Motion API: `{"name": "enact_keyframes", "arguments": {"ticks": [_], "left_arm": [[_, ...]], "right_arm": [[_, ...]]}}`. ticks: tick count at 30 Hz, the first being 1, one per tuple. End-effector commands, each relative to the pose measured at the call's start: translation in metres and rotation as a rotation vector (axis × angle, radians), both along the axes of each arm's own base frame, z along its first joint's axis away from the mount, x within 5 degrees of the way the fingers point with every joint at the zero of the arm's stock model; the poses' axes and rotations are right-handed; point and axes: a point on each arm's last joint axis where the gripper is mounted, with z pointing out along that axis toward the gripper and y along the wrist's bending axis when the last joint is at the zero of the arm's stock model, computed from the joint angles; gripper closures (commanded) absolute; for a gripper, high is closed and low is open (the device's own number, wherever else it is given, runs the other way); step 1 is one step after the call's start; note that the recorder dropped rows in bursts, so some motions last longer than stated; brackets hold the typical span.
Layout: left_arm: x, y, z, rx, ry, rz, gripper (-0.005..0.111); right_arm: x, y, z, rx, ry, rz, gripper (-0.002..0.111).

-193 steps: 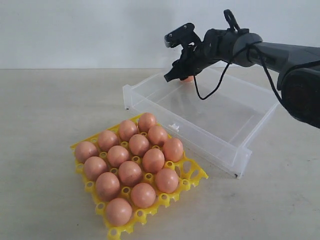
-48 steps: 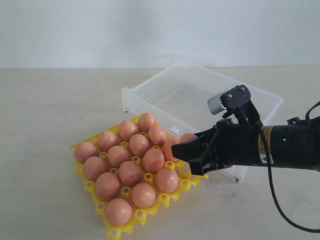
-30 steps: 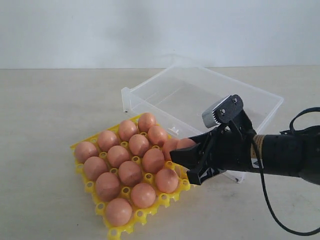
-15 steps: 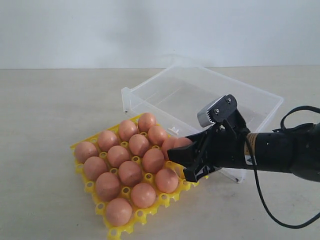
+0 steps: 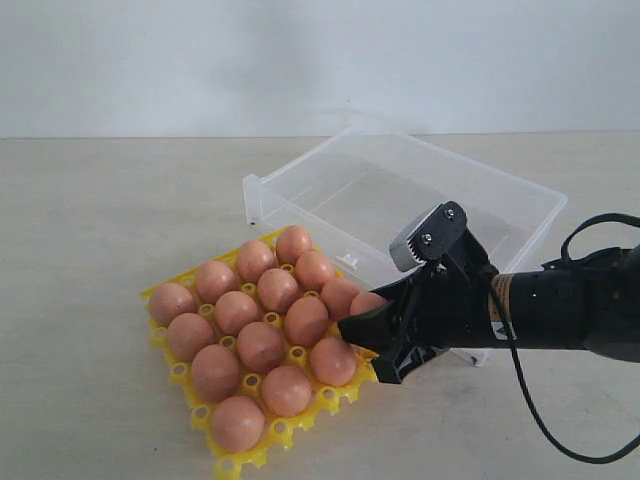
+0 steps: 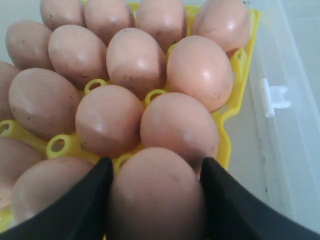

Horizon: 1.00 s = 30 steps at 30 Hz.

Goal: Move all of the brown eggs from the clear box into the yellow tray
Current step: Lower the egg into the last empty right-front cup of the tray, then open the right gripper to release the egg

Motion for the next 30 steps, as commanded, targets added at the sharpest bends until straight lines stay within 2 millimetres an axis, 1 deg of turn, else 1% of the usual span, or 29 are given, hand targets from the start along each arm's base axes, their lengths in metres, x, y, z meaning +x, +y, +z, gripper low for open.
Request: {"name": "enact_keyframes", "arguments": {"ticks": [1, 3, 6, 19, 22, 24, 26, 27, 28, 29, 30], "left_arm": [[0.0, 0.0, -0.001, -0.003, 0.0, 0.002, 0.103], [0.0, 0.0, -0.001, -0.003, 0.0, 0.002, 0.103], [0.0, 0.0, -0.001, -0.003, 0.0, 0.002, 0.103], [0.0, 0.0, -0.001, -0.003, 0.0, 0.002, 0.103], [0.0, 0.0, -0.001, -0.003, 0.0, 0.002, 0.103], [0.0, 0.0, -0.001, -0.003, 0.0, 0.002, 0.103], [0.0, 0.0, -0.001, -0.003, 0.0, 0.002, 0.103], [0.0, 0.0, -0.001, -0.003, 0.0, 0.002, 0.103], [0.0, 0.0, -0.001, -0.003, 0.0, 0.002, 0.103], [0.0, 0.0, -0.001, -0.003, 0.0, 0.002, 0.103], [0.0, 0.0, -0.001, -0.003, 0.0, 0.002, 0.103]], "right_arm": [[0.0, 0.0, 0.001, 0.004, -0.002, 0.007, 0.058], [0.0, 0.0, 0.001, 0.008, 0.004, 0.003, 0.053], [0.0, 0.0, 0.001, 0.02, 0.018, -0.01, 0.05], [0.005, -0.002, 0.002, 0.056, 0.026, -0.091, 0.05], [0.006, -0.001, 0.006, 0.088, 0.014, -0.103, 0.05], [0.007, 0.0, 0.017, 0.135, -0.028, -0.104, 0.05], [0.01, 0.001, 0.032, 0.154, -0.083, -0.099, 0.05], [0.013, 0.001, 0.045, 0.168, -0.127, -0.101, 0.05], [0.014, 0.002, 0.052, 0.173, -0.153, -0.101, 0.05], [0.018, 0.001, 0.066, 0.182, -0.219, -0.109, 0.05], [0.021, 0.001, 0.073, 0.185, -0.256, -0.118, 0.05]]}}
